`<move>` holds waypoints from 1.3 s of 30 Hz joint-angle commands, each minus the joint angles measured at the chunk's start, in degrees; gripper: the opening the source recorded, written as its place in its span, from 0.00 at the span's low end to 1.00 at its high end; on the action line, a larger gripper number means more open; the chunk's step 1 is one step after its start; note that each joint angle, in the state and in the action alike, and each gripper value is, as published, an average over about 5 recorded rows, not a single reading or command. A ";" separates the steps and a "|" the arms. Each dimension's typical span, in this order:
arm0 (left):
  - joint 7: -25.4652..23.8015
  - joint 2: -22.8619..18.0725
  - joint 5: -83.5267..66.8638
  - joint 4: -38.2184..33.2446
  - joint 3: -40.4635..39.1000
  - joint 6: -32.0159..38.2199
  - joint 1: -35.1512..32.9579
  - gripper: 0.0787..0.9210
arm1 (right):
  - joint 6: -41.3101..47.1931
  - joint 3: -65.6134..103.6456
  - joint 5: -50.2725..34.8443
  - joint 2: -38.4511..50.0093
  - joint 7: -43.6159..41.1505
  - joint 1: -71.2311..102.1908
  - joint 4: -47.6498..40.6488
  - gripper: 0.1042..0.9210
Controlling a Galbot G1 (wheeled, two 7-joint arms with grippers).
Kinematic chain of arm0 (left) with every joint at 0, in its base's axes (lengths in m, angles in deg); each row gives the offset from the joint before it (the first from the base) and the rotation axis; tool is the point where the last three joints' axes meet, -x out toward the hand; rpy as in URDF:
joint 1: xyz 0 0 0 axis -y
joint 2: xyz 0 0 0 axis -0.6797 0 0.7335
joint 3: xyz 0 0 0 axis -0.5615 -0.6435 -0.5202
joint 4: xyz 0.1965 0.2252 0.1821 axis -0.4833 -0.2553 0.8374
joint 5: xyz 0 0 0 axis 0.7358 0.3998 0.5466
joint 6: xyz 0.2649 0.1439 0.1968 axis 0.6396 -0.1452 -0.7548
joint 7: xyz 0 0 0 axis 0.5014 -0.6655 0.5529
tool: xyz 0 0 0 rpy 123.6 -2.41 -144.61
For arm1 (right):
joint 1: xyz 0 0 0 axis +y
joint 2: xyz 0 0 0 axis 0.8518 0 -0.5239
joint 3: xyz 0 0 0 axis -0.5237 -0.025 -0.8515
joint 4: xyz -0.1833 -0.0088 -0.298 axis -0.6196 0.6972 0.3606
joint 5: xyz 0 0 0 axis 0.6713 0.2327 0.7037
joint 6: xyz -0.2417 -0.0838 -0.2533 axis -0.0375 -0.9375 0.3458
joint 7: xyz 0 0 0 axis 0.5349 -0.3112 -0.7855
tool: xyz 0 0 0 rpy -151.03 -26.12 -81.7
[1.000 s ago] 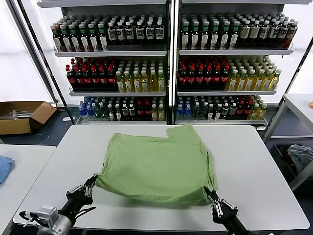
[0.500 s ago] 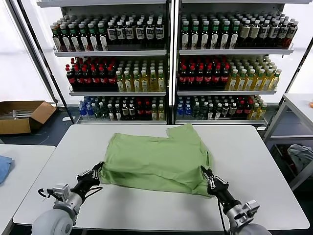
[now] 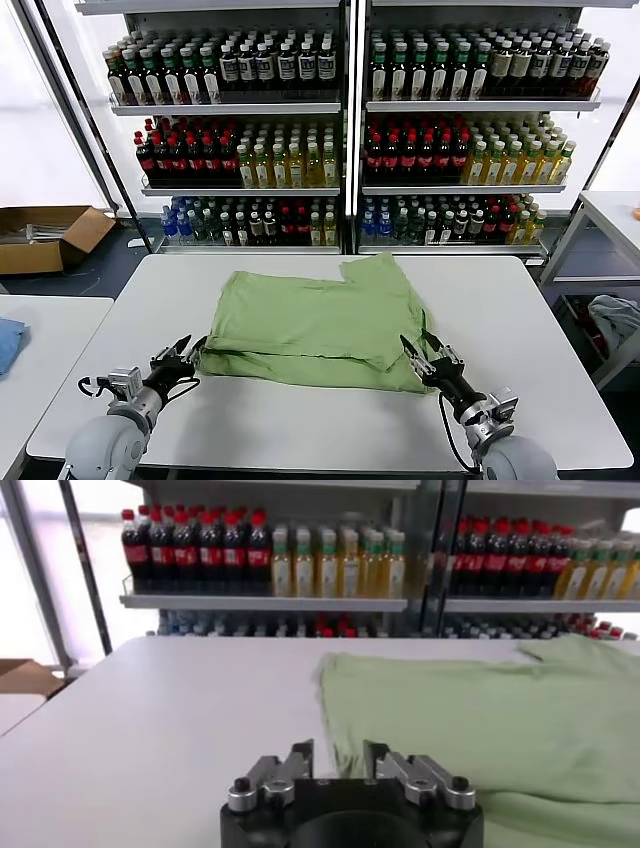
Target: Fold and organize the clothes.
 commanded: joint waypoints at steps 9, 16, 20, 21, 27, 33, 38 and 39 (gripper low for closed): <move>-0.06 -3.01 0.81 -0.83 -1.84 -1.51 -3.10 0.82 | 4.67 0.71 7.36 -2.41 5.98 10.38 4.55 0.81; -0.87 -2.92 -0.45 0.52 -1.90 -1.88 -2.17 0.88 | 5.83 -0.52 6.91 -2.86 6.67 9.48 2.50 0.57; -1.42 -2.98 -1.12 0.92 -1.89 -1.97 -2.10 0.82 | 5.97 -0.40 5.86 -2.96 6.95 9.20 1.91 0.43; -1.75 -2.95 -1.26 1.04 -1.89 -1.92 -2.08 0.79 | 5.99 -0.37 5.44 -2.95 6.90 9.07 1.78 0.39; -3.54 -2.36 -2.63 1.40 -1.83 -1.20 -2.16 0.59 | 6.11 -0.51 4.72 -2.35 6.03 8.78 1.47 0.18; -4.91 -1.81 -3.21 1.65 -1.87 -0.93 -2.05 0.39 | 6.27 -0.35 4.46 -1.93 5.54 8.93 1.50 0.03; -5.63 -1.49 -3.11 0.76 -1.65 -0.89 -2.79 0.24 | 6.33 -0.10 4.14 -1.48 5.26 9.38 2.50 0.02; -5.62 -1.24 -3.09 0.20 -1.45 -0.97 -3.43 0.20 | 6.38 0.09 3.99 -1.26 5.16 9.68 3.05 0.02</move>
